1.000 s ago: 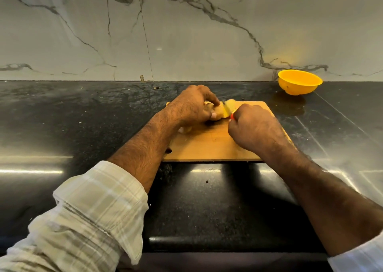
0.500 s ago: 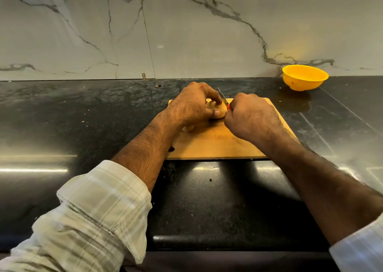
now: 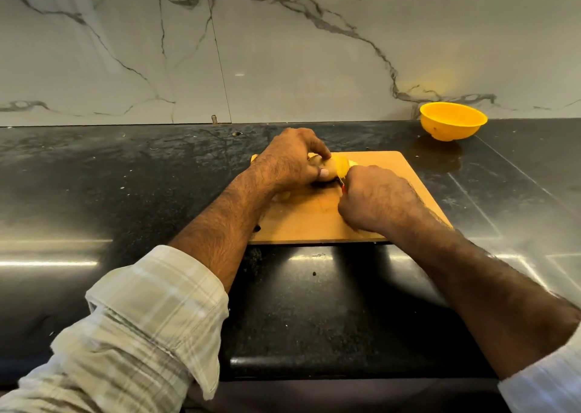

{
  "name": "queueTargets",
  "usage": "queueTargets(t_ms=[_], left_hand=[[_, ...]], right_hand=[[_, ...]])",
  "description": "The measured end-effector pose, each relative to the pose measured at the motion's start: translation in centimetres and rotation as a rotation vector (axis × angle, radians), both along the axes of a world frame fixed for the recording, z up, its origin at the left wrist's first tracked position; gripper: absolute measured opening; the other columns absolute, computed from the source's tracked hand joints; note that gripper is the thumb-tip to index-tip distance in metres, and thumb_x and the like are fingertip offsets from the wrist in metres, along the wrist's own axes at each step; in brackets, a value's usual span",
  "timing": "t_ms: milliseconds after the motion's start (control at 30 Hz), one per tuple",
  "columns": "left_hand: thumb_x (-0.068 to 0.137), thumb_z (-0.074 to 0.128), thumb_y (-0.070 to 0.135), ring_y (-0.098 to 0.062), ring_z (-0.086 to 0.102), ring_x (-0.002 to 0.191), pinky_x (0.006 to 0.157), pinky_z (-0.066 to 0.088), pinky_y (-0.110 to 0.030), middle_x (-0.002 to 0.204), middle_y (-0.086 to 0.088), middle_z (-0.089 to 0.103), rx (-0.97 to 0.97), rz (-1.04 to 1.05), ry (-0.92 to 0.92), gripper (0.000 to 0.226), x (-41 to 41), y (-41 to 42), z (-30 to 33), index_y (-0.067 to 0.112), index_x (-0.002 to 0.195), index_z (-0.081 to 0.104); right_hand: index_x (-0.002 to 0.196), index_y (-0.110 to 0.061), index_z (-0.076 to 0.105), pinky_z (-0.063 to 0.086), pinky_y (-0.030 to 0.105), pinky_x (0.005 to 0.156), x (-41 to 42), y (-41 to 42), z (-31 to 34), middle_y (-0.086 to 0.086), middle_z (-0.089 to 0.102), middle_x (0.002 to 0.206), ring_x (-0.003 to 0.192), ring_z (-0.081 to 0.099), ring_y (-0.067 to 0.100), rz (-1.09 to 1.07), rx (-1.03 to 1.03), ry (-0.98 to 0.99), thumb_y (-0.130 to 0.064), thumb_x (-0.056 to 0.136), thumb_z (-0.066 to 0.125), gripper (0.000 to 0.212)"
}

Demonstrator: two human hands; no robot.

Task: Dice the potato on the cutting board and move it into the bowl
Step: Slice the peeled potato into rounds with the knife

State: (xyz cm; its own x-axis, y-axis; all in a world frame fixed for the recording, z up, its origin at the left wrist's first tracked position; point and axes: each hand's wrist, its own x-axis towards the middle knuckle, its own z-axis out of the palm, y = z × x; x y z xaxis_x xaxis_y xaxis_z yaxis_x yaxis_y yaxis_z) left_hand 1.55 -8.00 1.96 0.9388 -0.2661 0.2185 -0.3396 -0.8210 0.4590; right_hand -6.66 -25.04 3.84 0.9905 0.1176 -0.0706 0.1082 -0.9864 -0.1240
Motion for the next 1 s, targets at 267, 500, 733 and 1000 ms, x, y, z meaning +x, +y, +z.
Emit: queueTargets(t_ms=[267,500,733,1000], left_hand=[[0.082,0.089,0.035,-0.013,0.067,0.106,0.094,0.060,-0.046,0.122,0.005,0.072,-0.080,0.000,-0.006,0.026,-0.4,0.4,0.2,0.031,0.106,0.079],[0.081,0.090,0.034,-0.017,0.065,0.112,0.096,0.059,-0.046,0.123,0.004,0.073,-0.071,0.021,-0.013,0.029,-0.3,0.2,0.1,0.030,0.108,0.082],[0.080,0.090,0.033,-0.014,0.066,0.110,0.098,0.058,-0.042,0.117,0.008,0.076,-0.051,0.012,-0.034,0.030,-0.2,0.1,-0.1,0.028,0.108,0.082],[0.079,0.091,0.034,-0.015,0.065,0.110,0.097,0.058,-0.040,0.122,0.006,0.074,-0.051,0.023,-0.035,0.030,-0.1,0.0,-0.2,0.030,0.107,0.082]], right_hand=[[0.117,-0.017,0.067,0.060,0.040,0.075,0.4,-0.8,1.0,0.002,0.064,0.094,0.085,0.062,0.021,-0.023,0.120,-0.144,-0.034,0.101,0.057,0.025],[0.120,-0.015,0.066,0.057,0.039,0.076,0.8,0.4,0.9,0.003,0.062,0.095,0.088,0.062,0.022,0.002,0.099,-0.126,-0.033,0.101,0.059,0.026],[0.127,-0.016,0.061,0.057,0.042,0.082,1.6,1.7,1.4,0.003,0.057,0.098,0.092,0.059,0.023,-0.016,0.082,-0.108,-0.034,0.098,0.064,0.034],[0.129,-0.018,0.059,0.049,0.039,0.077,1.1,1.8,0.4,-0.002,0.047,0.087,0.089,0.054,0.021,0.027,-0.004,-0.059,-0.032,0.097,0.066,0.036]])
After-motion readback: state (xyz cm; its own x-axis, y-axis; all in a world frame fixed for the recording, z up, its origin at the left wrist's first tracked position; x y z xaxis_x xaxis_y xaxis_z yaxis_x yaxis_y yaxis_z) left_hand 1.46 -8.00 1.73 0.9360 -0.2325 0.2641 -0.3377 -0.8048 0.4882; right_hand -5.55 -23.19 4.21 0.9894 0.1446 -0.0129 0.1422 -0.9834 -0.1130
